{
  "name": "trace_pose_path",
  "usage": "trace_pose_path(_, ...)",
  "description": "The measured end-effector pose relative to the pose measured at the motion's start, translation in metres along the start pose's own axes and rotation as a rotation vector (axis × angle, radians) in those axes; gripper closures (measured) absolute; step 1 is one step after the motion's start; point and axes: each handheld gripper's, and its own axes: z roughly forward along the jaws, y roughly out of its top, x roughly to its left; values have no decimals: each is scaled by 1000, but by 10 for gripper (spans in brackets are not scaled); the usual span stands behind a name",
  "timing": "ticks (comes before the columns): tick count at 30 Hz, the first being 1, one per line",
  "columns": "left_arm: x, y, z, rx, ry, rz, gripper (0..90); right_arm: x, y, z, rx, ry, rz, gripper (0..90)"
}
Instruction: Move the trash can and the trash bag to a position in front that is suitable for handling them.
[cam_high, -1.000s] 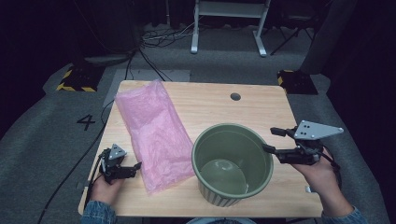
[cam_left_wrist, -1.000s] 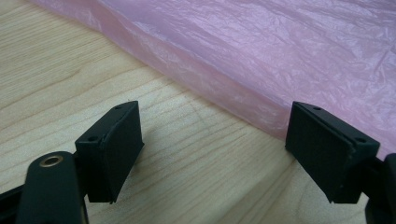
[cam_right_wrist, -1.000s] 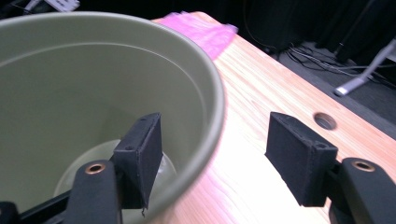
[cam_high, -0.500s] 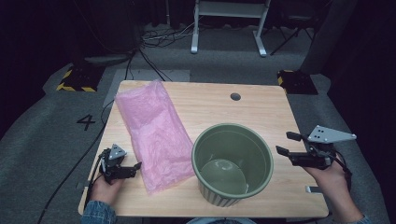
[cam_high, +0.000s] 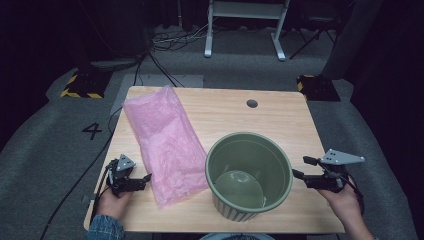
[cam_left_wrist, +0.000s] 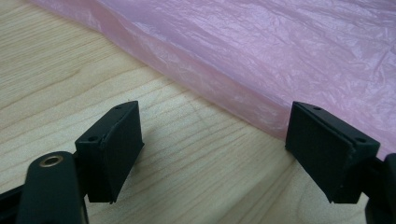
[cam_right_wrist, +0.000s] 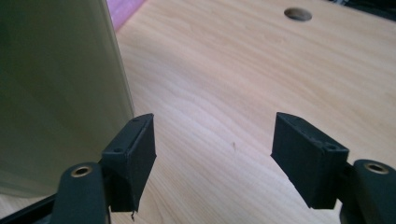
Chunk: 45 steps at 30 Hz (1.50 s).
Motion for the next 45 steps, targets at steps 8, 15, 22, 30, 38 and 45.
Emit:
trace_pose_path(8,0,0,0,0,0,0,186,-6,-33,16,29,-30,60,331)
trace_pose_path(15,0,0,0,0,1,-1,186,-7,-56,29,57,-73,72,338)
trace_pose_path(22,0,0,0,0,2,-2,187,-9,-73,36,81,-95,78,342)
trace_pose_path(30,1,0,0,-8,8,-10,208,-7,-74,36,77,-101,83,312)
trace_pose_path(38,3,1,-1,-15,20,-38,257,-7,-74,37,81,-104,85,304)
trace_pose_path(45,13,10,-5,-28,22,-98,292,-7,-74,37,81,-102,83,297)
